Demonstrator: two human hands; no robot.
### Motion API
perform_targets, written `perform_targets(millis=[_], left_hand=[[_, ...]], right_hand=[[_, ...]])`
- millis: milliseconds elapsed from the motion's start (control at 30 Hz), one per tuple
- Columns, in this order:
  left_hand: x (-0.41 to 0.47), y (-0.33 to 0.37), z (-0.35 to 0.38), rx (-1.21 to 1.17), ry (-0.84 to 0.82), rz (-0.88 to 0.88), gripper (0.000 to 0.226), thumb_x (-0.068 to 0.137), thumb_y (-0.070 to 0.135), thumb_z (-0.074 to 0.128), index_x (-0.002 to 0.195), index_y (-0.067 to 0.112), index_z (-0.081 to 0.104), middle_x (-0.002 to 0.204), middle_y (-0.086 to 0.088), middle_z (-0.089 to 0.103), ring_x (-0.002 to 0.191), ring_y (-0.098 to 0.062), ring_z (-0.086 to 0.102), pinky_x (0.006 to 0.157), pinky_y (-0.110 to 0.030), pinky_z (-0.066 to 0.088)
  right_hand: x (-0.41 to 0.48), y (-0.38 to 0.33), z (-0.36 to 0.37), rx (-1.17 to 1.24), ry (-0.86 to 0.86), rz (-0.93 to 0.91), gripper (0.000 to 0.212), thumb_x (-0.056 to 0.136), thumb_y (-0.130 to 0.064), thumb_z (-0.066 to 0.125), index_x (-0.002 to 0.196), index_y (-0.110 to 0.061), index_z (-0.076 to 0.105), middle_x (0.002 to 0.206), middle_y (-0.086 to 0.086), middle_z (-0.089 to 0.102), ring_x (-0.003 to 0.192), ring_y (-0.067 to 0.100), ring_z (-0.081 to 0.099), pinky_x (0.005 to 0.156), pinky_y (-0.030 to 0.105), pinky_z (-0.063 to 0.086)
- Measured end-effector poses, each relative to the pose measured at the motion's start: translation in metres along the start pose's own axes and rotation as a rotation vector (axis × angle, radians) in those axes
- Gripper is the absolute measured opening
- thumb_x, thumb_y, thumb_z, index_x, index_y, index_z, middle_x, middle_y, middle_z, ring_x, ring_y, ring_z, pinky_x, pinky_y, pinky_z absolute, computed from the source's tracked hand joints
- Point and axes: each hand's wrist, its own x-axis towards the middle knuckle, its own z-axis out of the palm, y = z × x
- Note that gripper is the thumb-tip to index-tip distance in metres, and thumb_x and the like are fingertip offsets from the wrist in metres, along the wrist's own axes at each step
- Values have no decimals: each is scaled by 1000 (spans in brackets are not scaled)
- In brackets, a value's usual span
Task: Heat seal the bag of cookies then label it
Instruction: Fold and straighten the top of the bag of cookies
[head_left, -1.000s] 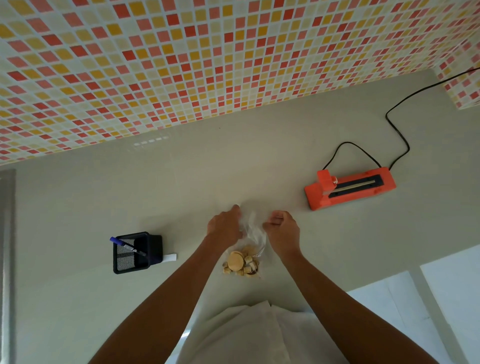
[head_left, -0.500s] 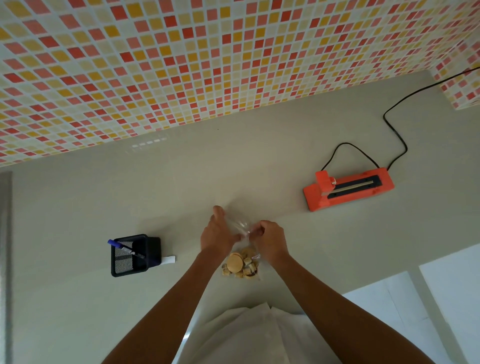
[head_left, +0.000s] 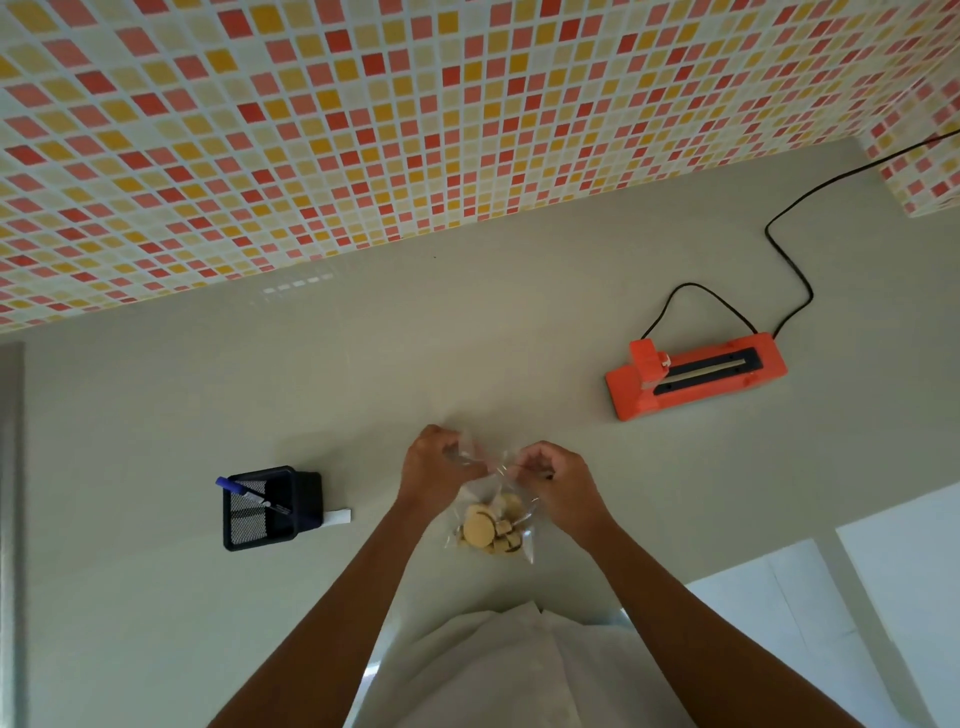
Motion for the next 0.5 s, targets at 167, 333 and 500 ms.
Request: perform_targets(millis=[167,333,500], left_hand=[[-11,6,-11,-313,-217,24,11,74,7,82,81,5,74,92,-11,75,84,-16,69,80,-27,52],[-28,25,-3,-503,-361,-17,18,83,5,74,78,22,69,91,-8,73,84,-18,68,74,-26,52],[-43,43,17,-579,-367,-42,14,86,7,72,99,6,68,88,-6,74,84,-23,70,76,-30,56]], right_hand=[[0,-2,-11,112,-20,-17,13,84,-6,74,91,-17,75,87,4,76,79,10,69,77,23,54],[-15,-8,-23,254,-12,-50,11,89,-11,69,96,-9,78,87,6,78,79,9,70,75,19,55],[-30,-6,-53,275,-15,-79,13,93,-14,66,95,-7,77,85,7,77,78,9,70,73,20,56]])
